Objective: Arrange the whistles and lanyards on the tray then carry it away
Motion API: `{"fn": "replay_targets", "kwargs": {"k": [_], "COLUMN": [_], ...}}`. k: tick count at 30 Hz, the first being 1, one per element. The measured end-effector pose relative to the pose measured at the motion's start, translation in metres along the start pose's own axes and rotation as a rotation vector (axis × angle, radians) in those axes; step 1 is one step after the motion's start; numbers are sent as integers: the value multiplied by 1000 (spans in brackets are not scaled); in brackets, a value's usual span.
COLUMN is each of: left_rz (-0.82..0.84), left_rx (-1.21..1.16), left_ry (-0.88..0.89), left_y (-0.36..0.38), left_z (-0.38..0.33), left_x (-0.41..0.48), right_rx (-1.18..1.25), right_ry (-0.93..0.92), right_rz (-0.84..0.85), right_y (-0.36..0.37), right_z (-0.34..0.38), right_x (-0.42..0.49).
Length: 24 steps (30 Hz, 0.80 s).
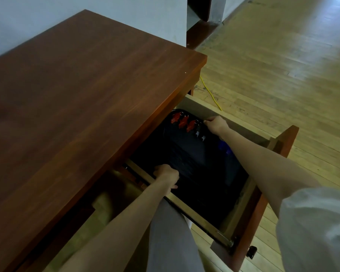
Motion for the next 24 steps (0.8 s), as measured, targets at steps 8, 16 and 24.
{"fn": "replay_targets", "kwargs": {"k": [8, 16, 24], "left_rz": [117, 120, 151], "left_rx": [19, 128, 176], "left_ry": [-9, -66, -82], "left_y": [11, 17, 19], "left_z": [-1, 3, 2], "left_x": [11, 22, 27], "right_rx": [-3, -1, -100], "right_ry": [12, 40, 23], "right_rz": [10, 32, 52], "right_y": [15, 29, 34], "right_z": [-14, -31, -36], "right_x": [13, 24, 27]}}
Point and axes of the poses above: each hand's wrist, its own x-axis towards the middle knuckle, its own y-axis out of the palm, z = x × y, the point moved 5 cm from there along x, towards the middle knuckle, and after that the axes turned 2 degrees about -x, right-handed, at the moved point
